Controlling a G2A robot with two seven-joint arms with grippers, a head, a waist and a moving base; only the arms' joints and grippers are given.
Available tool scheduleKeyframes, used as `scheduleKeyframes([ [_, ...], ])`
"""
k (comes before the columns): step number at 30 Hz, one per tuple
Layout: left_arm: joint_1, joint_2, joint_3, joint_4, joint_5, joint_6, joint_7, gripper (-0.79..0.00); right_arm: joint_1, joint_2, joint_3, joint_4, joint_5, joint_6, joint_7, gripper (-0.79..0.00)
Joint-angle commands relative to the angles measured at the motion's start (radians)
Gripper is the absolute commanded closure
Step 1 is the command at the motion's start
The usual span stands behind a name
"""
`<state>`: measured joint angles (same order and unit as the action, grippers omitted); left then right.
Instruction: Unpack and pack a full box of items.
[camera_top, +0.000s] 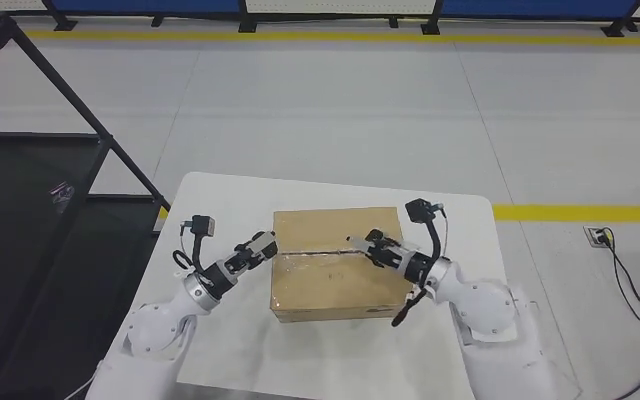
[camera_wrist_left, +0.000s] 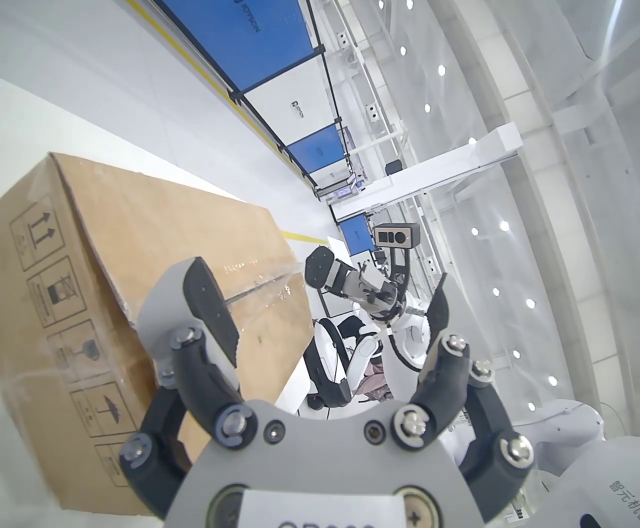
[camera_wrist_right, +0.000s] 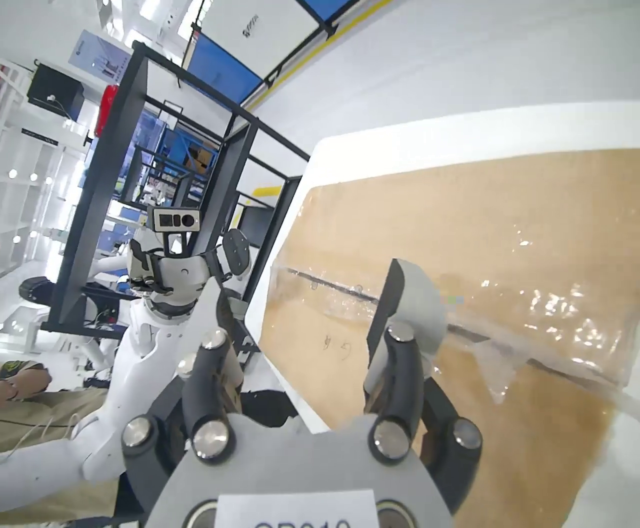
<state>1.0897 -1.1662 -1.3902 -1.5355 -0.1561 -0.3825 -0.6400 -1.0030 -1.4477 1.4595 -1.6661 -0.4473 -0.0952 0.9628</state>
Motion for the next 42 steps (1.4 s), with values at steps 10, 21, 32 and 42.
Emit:
scheduleKeyframes([
  [10, -0.025, -0.001, 0.019, 0.036, -0.014, 0.001, -0.012, -0.785, 0.158, -0.001, -0.133, 0.158, -0.064, 0.181, 0.034, 0.000],
  [21, -0.038, -0.001, 0.028, 0.064, -0.033, -0.006, -0.016, -0.785, 0.237, -0.001, -0.240, 0.217, -0.165, 0.284, 0.049, 0.000],
  [32, -0.052, 0.002, 0.021, 0.082, -0.062, -0.017, -0.037, -0.785, 0.205, 0.026, -0.190, 0.155, -0.237, 0.352, 0.109, -0.012],
  [42, -0.069, 0.003, 0.025, 0.107, -0.079, -0.028, -0.058, -0.785, 0.203, 0.042, -0.117, 0.199, -0.236, 0.425, 0.057, 0.000],
])
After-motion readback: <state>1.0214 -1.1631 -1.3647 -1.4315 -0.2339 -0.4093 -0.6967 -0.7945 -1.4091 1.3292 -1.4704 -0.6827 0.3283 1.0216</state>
